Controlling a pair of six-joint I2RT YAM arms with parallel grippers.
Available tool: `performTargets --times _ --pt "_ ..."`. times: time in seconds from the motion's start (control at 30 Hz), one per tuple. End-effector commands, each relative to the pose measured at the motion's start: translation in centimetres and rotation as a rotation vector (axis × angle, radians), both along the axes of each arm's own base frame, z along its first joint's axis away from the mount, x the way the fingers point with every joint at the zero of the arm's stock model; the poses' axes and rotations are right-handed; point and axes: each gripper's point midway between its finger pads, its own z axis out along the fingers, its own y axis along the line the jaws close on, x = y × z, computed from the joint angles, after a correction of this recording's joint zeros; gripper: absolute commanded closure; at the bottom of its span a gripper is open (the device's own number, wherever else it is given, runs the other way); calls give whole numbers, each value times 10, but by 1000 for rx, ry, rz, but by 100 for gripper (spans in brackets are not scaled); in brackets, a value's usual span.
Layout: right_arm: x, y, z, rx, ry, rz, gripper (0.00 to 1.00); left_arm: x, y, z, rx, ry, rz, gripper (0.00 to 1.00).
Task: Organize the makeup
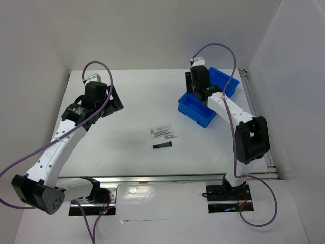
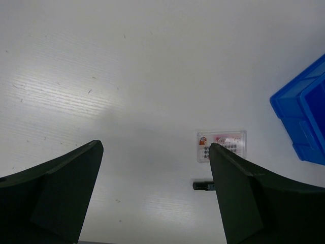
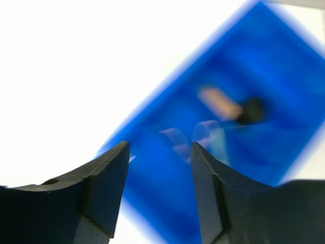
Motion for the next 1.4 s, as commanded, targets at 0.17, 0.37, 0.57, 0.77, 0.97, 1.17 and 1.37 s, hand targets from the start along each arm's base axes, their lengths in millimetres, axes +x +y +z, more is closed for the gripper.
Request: performTargets --times 0.17,0.37,0.57,0.77,0.97,1.17,1.37 --pt "-150 130 -54 148 308 373 31 6 4 16 9 -45 15 0" --pt "-232 160 -100 34 387 671 28 2 0 25 -1 -64 -23 0" --pt "-243 180 -110 -51 375 802 30 -1 -1 27 -12 -69 -34 0" --pt "-249 198 -134 -155 394 867 30 -2 -1 29 -29 -77 -23 0" --pt "-236 208 -132 -163 327 853 31 -2 -3 29 -41 -75 -25 0" --pt "-230 208 -141 -168 297 830 37 -3 -5 29 -47 -74 -32 0" --pt "-234 208 -163 -181 345 843 43 -3 -7 33 -57 -80 -42 0"
